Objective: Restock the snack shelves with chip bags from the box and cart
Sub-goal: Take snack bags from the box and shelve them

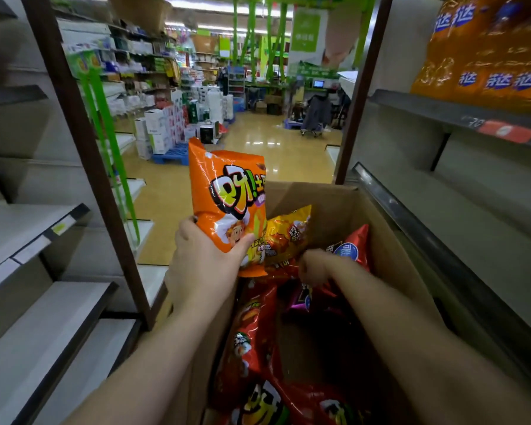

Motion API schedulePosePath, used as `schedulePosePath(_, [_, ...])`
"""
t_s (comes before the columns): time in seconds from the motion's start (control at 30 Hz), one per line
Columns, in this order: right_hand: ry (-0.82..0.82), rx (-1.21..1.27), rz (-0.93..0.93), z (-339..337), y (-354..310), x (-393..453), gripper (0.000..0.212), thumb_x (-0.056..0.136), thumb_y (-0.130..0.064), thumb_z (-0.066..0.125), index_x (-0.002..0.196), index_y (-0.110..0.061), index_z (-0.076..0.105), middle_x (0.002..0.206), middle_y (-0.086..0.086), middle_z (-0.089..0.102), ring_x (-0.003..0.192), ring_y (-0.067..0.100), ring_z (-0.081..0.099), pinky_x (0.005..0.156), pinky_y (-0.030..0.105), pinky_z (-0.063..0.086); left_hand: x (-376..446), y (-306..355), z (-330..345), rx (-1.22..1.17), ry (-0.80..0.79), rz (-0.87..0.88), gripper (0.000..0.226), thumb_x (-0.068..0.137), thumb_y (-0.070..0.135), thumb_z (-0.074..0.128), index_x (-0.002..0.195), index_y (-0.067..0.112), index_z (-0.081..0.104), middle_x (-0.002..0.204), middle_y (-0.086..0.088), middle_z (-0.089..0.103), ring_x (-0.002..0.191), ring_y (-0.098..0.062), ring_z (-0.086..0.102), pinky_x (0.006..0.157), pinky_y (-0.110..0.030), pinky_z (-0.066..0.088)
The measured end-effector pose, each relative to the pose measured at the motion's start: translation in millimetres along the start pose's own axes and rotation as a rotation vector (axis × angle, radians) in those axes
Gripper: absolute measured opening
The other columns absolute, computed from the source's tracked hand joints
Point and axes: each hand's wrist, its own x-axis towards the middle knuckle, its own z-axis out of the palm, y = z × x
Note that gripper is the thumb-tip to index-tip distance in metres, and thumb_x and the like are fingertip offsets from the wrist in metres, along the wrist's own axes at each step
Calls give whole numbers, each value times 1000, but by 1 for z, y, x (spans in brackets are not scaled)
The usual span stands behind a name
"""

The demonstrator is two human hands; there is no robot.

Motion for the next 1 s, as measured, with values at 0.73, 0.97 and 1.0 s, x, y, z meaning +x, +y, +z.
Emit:
schedulePosePath(0.73, [80,41,-111,-26,-12,26,25,93,-38,63,89,-14,67,86,5,66,68,17,65,55,24,46,16,-28,-14,-77,4,50,89,66,65,69,134,18,36,125,3,55,106,-20,59,72,-29,43])
schedulePosePath(0.97, [545,216,-127,-94,-35,-57,32,96,-42,56,75,-19,63,74,3,67,77,27,69,58,29,44,20,-26,-63,-646,23,65,73,62,56,82,120,19,59,111,6,70,101,-12,68,90,-37,55])
schedulePosePath(1.0, [606,196,-129,-102,-44,-70,31,98,-41,52,88,-16,68,86,7,68,86,29,67,61,29,42,19,-25,-76,-693,19,93,68,65,51,83,119,16,62,108,4,72,99,-12,69,88,-34,56])
